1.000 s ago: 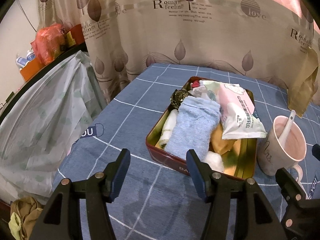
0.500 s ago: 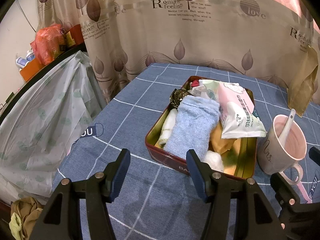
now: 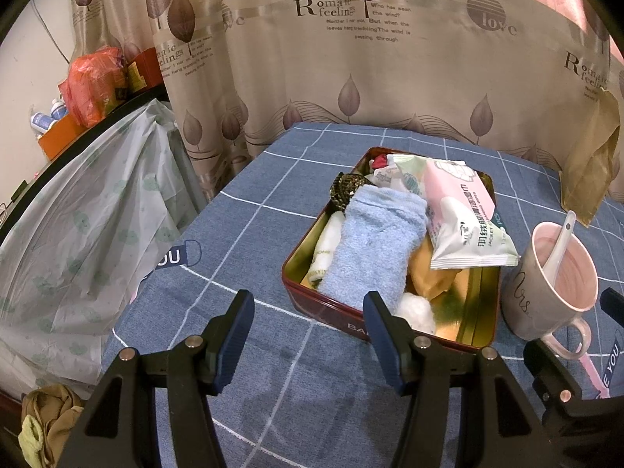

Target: Organize soft objects

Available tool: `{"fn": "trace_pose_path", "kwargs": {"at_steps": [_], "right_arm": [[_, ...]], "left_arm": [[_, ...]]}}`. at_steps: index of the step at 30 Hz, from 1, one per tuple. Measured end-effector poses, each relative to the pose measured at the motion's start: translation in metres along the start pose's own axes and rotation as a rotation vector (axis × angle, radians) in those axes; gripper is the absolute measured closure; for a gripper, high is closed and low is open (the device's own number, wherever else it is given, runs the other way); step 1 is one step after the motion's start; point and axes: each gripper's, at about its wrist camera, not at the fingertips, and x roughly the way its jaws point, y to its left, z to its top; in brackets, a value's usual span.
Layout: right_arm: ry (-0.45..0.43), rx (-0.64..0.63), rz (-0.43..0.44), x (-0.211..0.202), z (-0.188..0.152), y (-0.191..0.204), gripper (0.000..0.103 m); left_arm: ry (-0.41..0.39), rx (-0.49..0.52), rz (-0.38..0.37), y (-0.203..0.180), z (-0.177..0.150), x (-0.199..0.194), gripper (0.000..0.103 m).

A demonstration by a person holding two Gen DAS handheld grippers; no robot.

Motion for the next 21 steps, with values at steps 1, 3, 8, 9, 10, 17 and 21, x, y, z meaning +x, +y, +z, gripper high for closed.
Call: {"fn": "trace_pose_path", "kwargs": {"at_steps": [1,3,8,9,10,17,21], "right_arm": [[0.0,0.0,-0.002,0.0001,0.0002,0.0,0.003],[0.002,-0.002,0.0,0.0007,-0.0006,0.0004,0.003],[0.002,0.0,-0.001,0.0008,-0.0017,0.0014,0.004],[0.003,0.002,-0.001,0.0008,-0.0018,0.0016,0.003],[0.003,0.002,0.0,0.0006,-0.0022,0.0017,0.003],[0.011,-0.005,0.002,0.0021,-0.0052,0.0041,0.003],[0.013,-0.006,0.005,0.0026,-0.004,0.0046,0.003]], "left_arm": [[0.0,0.001,0.001,-0.0005,-0.0003,0.0001,0.044],[0.0,0.001,-0.001,-0.0008,-0.0005,0.0005,0.044],[-0.001,0.001,0.0,-0.0007,-0.0007,0.0003,0.044],[-0.001,0.001,0.0,-0.0008,-0.0006,0.0006,0.044],[0.0,0.001,0.0,-0.0008,-0.0004,0.0005,0.044],[0.0,0.002,0.0,-0.0007,-0.0004,0.0004,0.044],[0.0,0.002,0.001,-0.0008,-0.0003,0.0004,0.044]]}}
